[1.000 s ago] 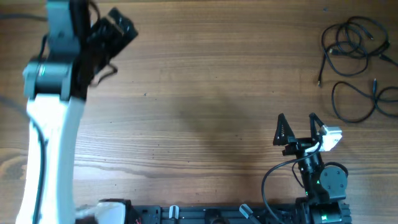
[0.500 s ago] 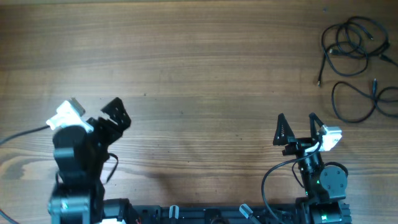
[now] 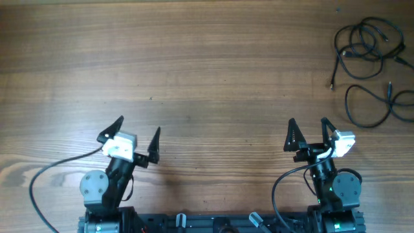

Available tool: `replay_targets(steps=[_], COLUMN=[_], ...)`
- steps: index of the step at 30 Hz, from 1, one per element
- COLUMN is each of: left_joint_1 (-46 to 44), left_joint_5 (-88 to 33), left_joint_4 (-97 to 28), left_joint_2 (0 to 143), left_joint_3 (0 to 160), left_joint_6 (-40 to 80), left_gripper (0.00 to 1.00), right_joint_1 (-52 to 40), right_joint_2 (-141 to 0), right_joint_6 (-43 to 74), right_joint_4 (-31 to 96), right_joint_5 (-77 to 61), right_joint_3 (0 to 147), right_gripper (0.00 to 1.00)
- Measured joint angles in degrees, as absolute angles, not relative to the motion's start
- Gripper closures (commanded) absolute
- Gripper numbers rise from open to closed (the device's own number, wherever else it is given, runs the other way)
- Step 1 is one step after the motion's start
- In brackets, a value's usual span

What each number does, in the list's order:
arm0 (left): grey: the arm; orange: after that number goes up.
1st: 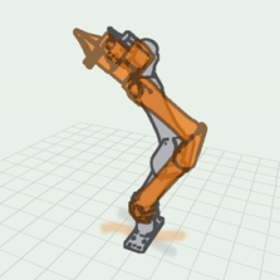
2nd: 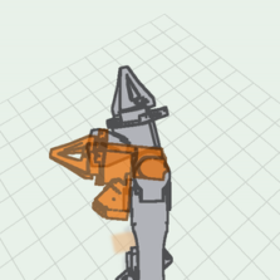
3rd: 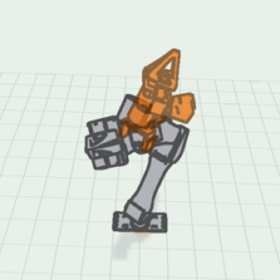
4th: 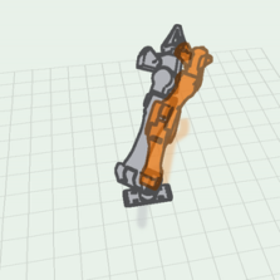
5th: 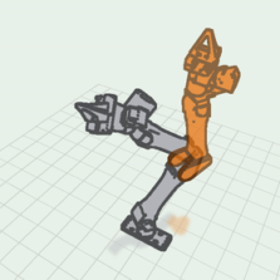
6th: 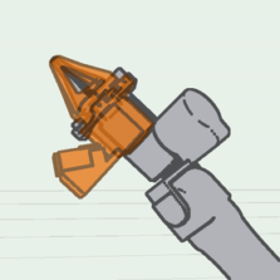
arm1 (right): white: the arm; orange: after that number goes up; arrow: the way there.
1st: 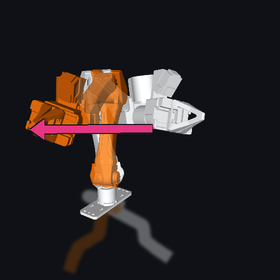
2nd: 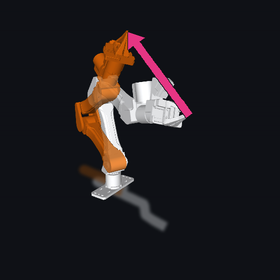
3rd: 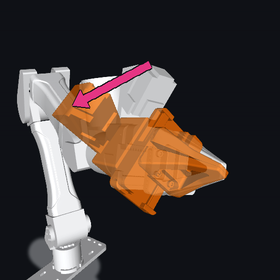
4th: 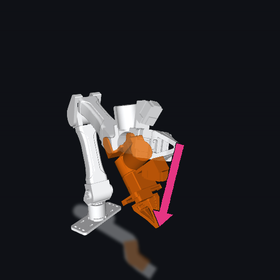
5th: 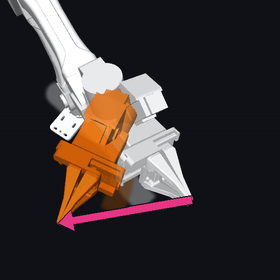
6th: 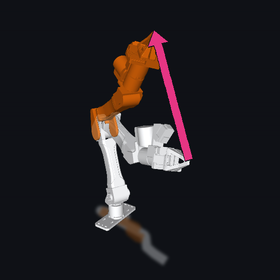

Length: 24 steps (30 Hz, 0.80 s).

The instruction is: Untangle cables

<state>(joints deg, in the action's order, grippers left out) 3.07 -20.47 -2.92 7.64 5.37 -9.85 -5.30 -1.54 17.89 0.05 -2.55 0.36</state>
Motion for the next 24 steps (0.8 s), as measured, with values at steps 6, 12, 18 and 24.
replay_targets(steps=[6, 12, 18, 24], left_joint_1=[3.07, 3.07, 3.07, 3.14], left_joint_5=[-21.39, -20.75, -10.9, -6.81], left_joint_4=[-2.66, -2.55, -2.55, -3.92], left_joint_2=[2.33, 0.84, 0.84, 0.8], left_joint_3=[2.2, 0.99, 0.97, 0.91], left_joint_6=[-18.94, -20.67, -12.43, -9.39], left_gripper=[0.0, 0.0, 0.0, 0.0], right_joint_1=[-5.3, -5.3, -5.3, -5.3], right_joint_2=[-1.54, -1.54, -1.54, -1.54], right_joint_6=[17.89, 17.89, 17.89, 17.89], right_joint_4=[0.08, 0.08, 0.05, 0.05], right_joint_5=[-2.55, -2.55, -2.55, -2.55], right_joint_3=[0.36, 0.36, 0.36, 0.36], right_gripper=[0.0, 0.0, 0.0, 0.0])
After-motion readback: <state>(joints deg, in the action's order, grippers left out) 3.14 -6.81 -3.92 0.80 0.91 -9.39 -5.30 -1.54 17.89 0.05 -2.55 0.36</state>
